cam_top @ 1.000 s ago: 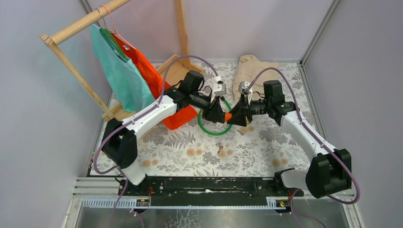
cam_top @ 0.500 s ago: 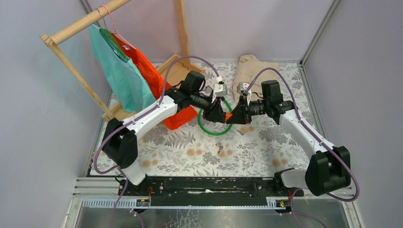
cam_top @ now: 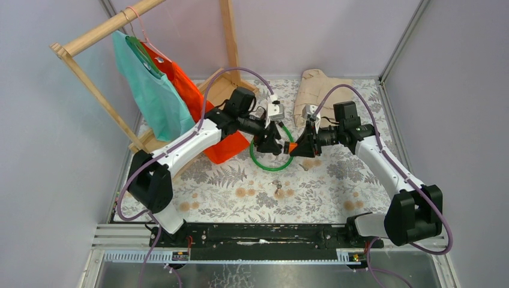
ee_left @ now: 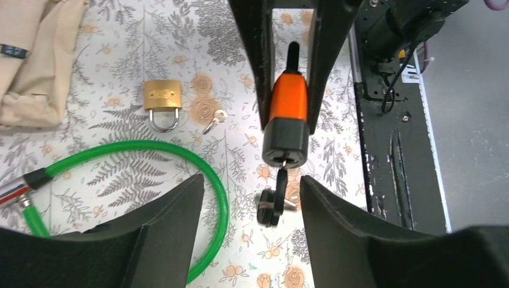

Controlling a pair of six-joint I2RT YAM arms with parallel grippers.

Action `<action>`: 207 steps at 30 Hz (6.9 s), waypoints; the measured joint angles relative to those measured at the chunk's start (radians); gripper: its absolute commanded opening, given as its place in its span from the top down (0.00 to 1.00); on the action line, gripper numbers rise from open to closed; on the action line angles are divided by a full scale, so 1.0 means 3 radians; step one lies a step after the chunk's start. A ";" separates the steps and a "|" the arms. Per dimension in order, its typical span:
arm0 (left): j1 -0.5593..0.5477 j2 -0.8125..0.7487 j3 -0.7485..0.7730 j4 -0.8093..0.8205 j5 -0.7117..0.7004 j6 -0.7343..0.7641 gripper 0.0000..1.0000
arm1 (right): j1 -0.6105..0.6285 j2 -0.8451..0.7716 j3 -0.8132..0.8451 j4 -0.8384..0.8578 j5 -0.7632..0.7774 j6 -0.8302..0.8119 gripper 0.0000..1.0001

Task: Lock with the key
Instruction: Place the lock at the center of the board, then place the key at the center of the board, then reset both arms

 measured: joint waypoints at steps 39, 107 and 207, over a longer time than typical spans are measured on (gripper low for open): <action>-0.0086 0.0084 0.0272 -0.0478 -0.0097 0.0520 1.00 | -0.0134 0.0019 0.0046 -0.0156 0.0074 -0.0149 1.00; -0.1381 0.0675 0.0481 -0.0687 -0.1570 0.0865 0.97 | -0.1607 0.2177 0.1034 -0.1005 0.1999 0.0023 0.36; 0.0100 -0.1829 -0.1017 0.0078 -0.2960 -0.0043 0.00 | -0.0710 -0.0200 0.0390 -0.0243 0.3374 0.1092 0.01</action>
